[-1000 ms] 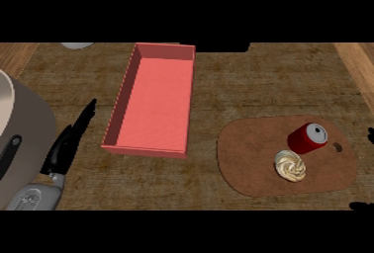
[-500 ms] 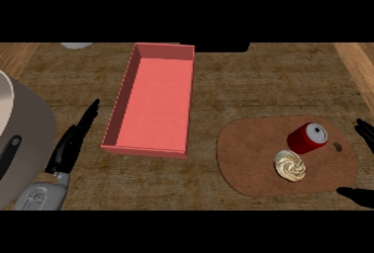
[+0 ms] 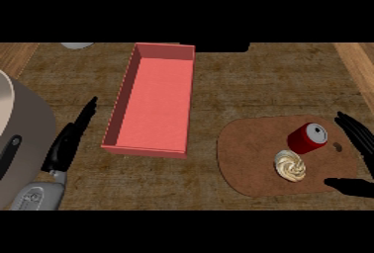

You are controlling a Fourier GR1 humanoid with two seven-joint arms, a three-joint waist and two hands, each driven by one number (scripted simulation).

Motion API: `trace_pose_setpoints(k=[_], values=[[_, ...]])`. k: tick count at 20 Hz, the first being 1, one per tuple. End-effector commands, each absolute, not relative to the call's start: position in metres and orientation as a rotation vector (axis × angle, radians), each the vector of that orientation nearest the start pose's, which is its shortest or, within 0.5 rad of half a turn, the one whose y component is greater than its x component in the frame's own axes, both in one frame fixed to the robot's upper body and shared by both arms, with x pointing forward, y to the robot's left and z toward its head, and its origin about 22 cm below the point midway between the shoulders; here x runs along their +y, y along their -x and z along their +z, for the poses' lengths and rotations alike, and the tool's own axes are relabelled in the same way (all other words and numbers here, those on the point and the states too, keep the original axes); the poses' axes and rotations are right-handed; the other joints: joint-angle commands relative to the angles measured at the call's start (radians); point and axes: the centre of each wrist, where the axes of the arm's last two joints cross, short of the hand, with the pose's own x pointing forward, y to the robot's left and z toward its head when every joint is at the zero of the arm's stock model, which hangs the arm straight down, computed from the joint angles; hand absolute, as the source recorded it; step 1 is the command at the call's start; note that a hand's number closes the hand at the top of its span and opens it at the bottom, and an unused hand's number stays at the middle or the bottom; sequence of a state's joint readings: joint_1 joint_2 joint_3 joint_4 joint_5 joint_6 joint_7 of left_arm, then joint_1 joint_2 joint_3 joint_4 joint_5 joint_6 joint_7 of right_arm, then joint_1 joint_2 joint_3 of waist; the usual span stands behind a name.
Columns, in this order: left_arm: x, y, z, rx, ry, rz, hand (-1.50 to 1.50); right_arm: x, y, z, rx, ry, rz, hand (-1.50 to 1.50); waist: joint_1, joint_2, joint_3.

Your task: Pick the can from the cutting board and place it in the cardboard box

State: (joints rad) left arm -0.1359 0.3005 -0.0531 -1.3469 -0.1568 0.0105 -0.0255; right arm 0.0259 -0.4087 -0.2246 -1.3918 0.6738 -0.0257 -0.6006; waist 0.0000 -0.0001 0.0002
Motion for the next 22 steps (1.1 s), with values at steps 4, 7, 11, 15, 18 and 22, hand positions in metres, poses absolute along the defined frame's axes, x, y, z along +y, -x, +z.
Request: trace_pose_setpoints(k=[4,7,11,15,18,22], values=[[0.282,-0.267,-0.015,-1.468,-0.321,-0.405,0.0,-0.382,-0.238,0.003,-1.674,0.816,0.957,-1.5,0.0,0.0,0.0],[0.279,-0.291,-0.011,-1.466,-0.323,-0.416,0.0,-0.392,-0.246,0.001,-1.696,0.776,0.973,-1.5,-0.002,0.001,0.0],[0.303,-0.273,-0.024,-1.454,-0.322,-0.42,0.0,-0.37,-0.232,0.007,-1.682,0.747,1.007,-1.5,-0.004,0.0,-0.001],[0.288,-0.261,-0.008,-1.451,-0.316,-0.409,0.0,-0.361,-0.26,0.005,-1.689,0.746,0.966,-1.5,0.002,-0.001,0.0],[0.265,-0.269,0.01,-1.478,-0.326,-0.402,0.0,-0.379,-0.272,0.001,-1.673,0.741,0.995,-1.5,0.005,0.0,0.0],[0.272,-0.285,-0.005,-1.457,-0.299,-0.411,0.0,-0.35,-0.276,-0.017,-1.681,0.728,0.993,-1.5,0.001,0.0,0.0]])
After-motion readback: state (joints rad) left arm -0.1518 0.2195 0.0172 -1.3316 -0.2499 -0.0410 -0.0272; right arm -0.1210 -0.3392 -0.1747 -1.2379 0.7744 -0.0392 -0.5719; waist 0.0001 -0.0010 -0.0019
